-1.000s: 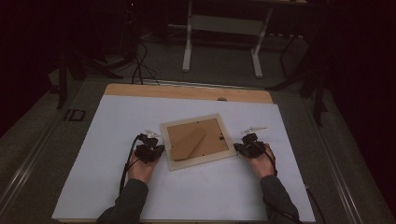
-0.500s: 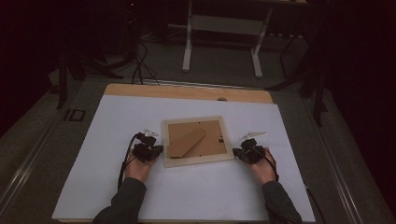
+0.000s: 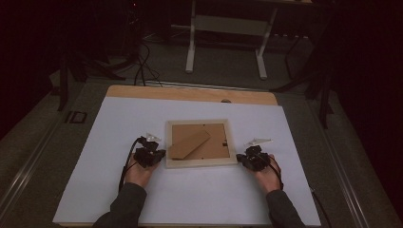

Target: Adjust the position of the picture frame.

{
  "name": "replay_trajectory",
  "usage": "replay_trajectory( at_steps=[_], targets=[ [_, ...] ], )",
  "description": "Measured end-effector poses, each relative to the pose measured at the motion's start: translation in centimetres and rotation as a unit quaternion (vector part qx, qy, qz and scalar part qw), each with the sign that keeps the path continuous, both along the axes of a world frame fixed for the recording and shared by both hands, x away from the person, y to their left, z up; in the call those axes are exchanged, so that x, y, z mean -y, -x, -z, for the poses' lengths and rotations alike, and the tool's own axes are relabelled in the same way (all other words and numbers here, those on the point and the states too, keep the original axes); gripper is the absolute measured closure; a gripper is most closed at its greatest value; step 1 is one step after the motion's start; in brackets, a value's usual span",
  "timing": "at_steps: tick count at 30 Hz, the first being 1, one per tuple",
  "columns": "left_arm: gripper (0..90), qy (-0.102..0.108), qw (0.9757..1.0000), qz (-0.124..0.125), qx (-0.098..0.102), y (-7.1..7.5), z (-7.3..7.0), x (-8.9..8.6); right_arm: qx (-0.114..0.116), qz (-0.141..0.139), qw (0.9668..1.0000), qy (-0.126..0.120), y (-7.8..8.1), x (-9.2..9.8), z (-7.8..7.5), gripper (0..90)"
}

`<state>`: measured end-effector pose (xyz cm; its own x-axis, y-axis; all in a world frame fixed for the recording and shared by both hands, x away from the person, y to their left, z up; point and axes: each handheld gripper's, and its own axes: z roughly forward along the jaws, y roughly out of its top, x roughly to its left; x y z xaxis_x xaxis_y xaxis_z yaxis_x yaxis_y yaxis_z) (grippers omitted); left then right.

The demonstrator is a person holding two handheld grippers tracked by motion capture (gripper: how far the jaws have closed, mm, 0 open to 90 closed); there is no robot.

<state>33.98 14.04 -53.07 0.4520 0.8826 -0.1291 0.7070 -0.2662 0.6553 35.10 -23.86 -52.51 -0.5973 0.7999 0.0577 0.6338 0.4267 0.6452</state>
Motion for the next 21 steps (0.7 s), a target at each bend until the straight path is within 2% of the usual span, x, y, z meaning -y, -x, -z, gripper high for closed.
replay_trajectory(
  at_steps=[6, 11, 16, 21],
  targets=[
    [90.0, 0.015, 0.9998, -0.009, -0.002, -0.4, 0.1, -0.2, 0.002, 0.001, 1.0000, -0.008, 0.8, 0.1, 0.1, 90.0],
    [90.0, 0.009, 0.9999, -0.011, -0.002, -0.7, 0.1, 0.0, 0.012, 0.002, 0.9999, 0.000, 1.5, -0.1, 0.1, 90.0],
    [90.0, -0.004, 0.9999, -0.011, 0.004, -0.6, 0.0, 0.3, 0.013, 0.005, 0.9999, -0.009, 1.8, 0.0, 0.3, 90.0],
    [90.0, -0.005, 0.9999, -0.012, 0.002, -0.5, 0.0, 0.4, 0.015, 0.004, 0.9999, -0.004, 1.8, -0.1, 0.2, 90.0]
  ],
)
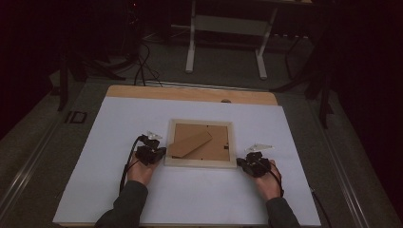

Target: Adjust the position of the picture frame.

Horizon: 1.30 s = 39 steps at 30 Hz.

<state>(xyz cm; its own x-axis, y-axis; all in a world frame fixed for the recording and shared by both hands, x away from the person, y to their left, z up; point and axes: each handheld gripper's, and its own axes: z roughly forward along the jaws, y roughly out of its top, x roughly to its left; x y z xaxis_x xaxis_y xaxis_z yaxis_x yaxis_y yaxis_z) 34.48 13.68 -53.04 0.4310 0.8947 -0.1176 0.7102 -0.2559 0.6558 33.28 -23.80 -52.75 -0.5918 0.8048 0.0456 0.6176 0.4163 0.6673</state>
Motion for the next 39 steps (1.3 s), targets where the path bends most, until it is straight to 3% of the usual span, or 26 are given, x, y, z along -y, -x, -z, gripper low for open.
replay_trajectory(
  at_steps=[16, 31, 39],
  targets=[
    [90.0, 0.002, 1.0000, 0.005, -0.001, 0.34, -0.01, 0.58, -0.001, 0.014, 0.9999, -0.008, -0.19, 0.61, 0.05, 90.0],
    [90.0, 0.007, 1.0000, 0.002, -0.001, 0.31, 0.04, 0.49, 0.000, 0.010, 0.9999, -0.013, -0.18, 0.76, 0.11, 90.0],
    [87.0, 0.012, 0.9999, 0.005, -0.003, 0.46, -0.17, 0.21, 0.017, 0.011, 0.9997, -0.016, -0.14, 0.97, -0.39, 88.2]
  ],
)
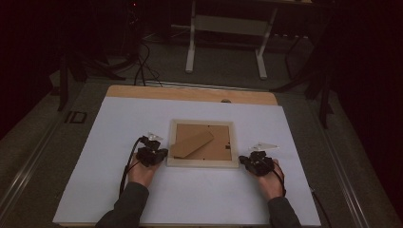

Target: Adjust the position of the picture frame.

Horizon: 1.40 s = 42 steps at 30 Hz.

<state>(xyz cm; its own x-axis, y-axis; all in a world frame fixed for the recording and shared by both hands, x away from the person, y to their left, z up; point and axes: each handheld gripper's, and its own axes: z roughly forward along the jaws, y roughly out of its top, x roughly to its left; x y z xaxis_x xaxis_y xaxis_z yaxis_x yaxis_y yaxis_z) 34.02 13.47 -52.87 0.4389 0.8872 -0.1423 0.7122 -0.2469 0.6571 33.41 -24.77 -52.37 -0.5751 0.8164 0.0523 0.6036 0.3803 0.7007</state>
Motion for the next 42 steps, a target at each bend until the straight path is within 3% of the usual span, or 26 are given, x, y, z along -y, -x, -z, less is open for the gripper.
replay_trajectory(
  at_steps=[7, 14, 27, 34, 42],
  targets=[
    [81.2, 0.020, 0.9998, -0.003, 0.007, 0.3, -0.7, -0.6, 0.011, 0.010, 0.9998, -0.011, 0.2, 0.8, -0.5, 84.0],
    [73.9, 0.037, 0.9989, -0.025, 0.018, 0.4, -1.3, -1.6, 0.020, 0.016, 0.9994, -0.021, 0.3, 1.5, -1.0, 80.5],
    [62.0, 0.056, 0.9972, -0.013, 0.049, 0.8, -2.9, -2.1, 0.023, 0.024, 0.9989, -0.033, 0.4, 2.4, -1.2, 75.0],
    [59.6, 0.078, 0.9943, -0.003, 0.072, 1.1, -4.1, -2.2, 0.023, 0.021, 0.9990, -0.032, 0.4, 2.4, -1.2, 74.1],
    [56.8, 0.081, 0.9930, 0.013, 0.085, 0.8, -5.7, -1.5, 0.024, 0.018, 0.9990, -0.034, 0.4, 2.4, -1.3, 73.8]
  ],
)
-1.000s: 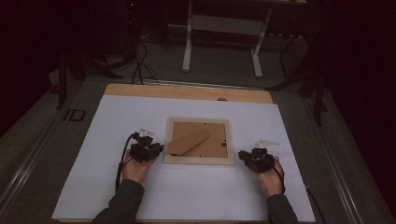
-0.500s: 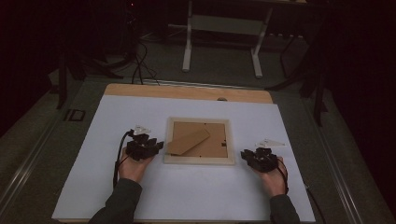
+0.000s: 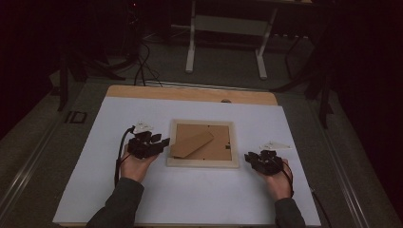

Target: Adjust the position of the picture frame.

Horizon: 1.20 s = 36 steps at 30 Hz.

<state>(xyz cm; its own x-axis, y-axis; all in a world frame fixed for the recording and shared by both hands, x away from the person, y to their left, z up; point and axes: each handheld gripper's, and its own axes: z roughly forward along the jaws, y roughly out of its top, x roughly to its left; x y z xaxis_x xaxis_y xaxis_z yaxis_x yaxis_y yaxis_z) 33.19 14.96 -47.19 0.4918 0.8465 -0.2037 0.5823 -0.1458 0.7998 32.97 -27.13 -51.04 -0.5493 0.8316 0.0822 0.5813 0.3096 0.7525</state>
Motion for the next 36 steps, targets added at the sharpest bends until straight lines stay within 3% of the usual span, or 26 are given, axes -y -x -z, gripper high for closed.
replay_trajectory(
  at_steps=[6, 14, 22, 36],
  targets=[
    [54.3, 0.011, 0.9998, 0.019, 0.000, -0.7, -0.9, 0.9, 0.001, -0.001, 1.0000, -0.001, 0.0, 0.0, -0.1, 73.6],
    [50.4, 0.014, 0.9990, 0.040, -0.017, -1.9, -1.7, 2.2, 0.001, -0.001, 1.0000, -0.005, 0.0, 0.1, -0.3, 73.2],
    [48.0, 0.019, 0.9989, 0.035, -0.025, -2.5, -1.9, 3.0, 0.004, -0.003, 1.0000, -0.006, 0.0, 0.2, -0.6, 72.7],
    [48.0, 0.014, 0.9978, 0.053, -0.038, -3.5, -1.7, 4.1, 0.002, -0.008, 1.0000, -0.003, -0.1, -0.1, -0.5, 72.4]
  ],
)
